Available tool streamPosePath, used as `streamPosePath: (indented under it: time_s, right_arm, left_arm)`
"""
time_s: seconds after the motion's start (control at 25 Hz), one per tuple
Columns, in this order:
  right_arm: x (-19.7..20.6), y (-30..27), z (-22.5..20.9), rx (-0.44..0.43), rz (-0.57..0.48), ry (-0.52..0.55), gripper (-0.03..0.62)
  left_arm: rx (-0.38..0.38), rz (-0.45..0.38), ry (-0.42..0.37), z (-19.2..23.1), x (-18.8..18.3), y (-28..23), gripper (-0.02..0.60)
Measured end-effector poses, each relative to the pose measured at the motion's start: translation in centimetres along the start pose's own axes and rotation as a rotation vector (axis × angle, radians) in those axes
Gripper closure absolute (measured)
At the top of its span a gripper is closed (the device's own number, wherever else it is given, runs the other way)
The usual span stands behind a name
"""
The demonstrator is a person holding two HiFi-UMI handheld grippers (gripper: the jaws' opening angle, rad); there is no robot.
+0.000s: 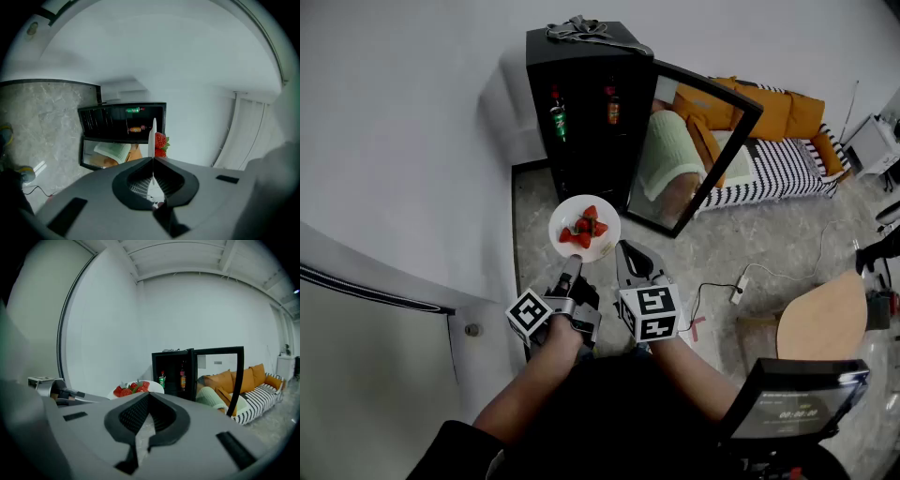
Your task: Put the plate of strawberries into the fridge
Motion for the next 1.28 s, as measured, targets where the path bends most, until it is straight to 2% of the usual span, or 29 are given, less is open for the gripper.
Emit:
streamPosePath:
  time_s: [0.28, 0.52, 0.92, 1.08, 1.28]
  right_arm:
    - [0.3, 0.2, -0.4, 0.018, -0.025, -0.018, 0.589]
    - [0.3, -0.3, -1.6, 0.012, -0.019, -0.007, 0.589]
    - [0.6, -1.2, -9.8, -0.087, 0.007, -0.001, 0.589]
    - [0.4, -3.2, -13.4, -0.105, 0.026, -0.002, 0.589]
    - [0.2, -3.5, -14.1, -0.113, 0.035, -0.004, 0.589]
  left_arm:
    - [0.040, -0.026, 0.034, -0.1, 0.3, -0.4, 0.571]
    - [0.001, -0.032, 0.008, 0.5, 0.8, -1.1, 0.571]
    - [0.007, -0.095, 0.047, 0.8, 7.1, -7.6, 0.571]
    - [-0.003, -0.118, 0.053, 1.2, 8.1, -10.9, 0.571]
    - [0.000, -0.127, 0.055, 1.0, 8.4, -11.4, 0.571]
Point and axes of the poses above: the fingertips, and each gripper's own axes: y backward along the fingers, z to its left, x out of its underside, the point moved 9 cm from there along y, backward along the fingers, and after that the axes turned 1 degree about -z, right-handed, at the moved point
